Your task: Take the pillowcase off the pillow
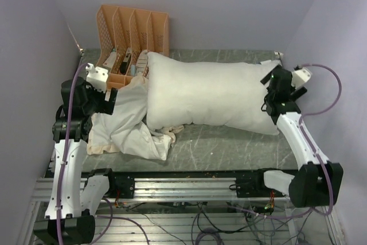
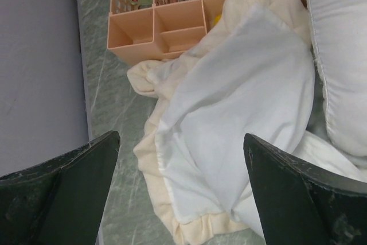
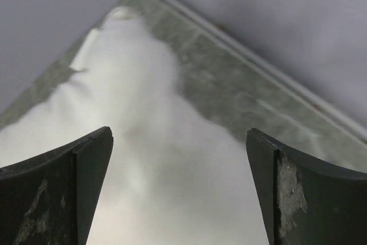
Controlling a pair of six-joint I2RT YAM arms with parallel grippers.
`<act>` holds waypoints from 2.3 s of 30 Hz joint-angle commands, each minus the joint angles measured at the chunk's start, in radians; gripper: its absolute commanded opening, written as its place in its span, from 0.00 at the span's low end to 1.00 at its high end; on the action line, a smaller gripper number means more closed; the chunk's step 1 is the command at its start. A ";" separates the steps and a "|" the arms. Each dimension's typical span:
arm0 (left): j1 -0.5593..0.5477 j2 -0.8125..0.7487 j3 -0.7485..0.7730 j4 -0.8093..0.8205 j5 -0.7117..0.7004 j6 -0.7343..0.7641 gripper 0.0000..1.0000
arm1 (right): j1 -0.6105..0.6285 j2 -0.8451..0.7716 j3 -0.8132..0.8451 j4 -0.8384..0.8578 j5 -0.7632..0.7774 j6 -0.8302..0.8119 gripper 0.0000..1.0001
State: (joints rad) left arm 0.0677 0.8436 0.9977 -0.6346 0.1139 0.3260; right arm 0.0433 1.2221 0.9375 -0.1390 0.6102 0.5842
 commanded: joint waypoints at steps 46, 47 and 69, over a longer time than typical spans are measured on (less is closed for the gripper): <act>0.062 -0.624 -0.982 0.760 0.060 -0.328 1.00 | 0.023 -0.733 -0.997 0.528 -0.336 -0.516 1.00; 0.062 -0.658 -0.991 0.754 0.062 -0.330 1.00 | 0.024 -0.720 -0.997 0.532 -0.337 -0.517 1.00; 0.038 -0.367 -0.941 0.887 -0.040 -0.337 0.99 | 0.025 -0.726 -0.992 0.525 -0.495 -0.585 1.00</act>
State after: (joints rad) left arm 0.1093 0.3843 0.0261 0.1654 0.0921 -0.0086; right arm 0.0631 0.5045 0.0086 0.3698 0.1371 0.0124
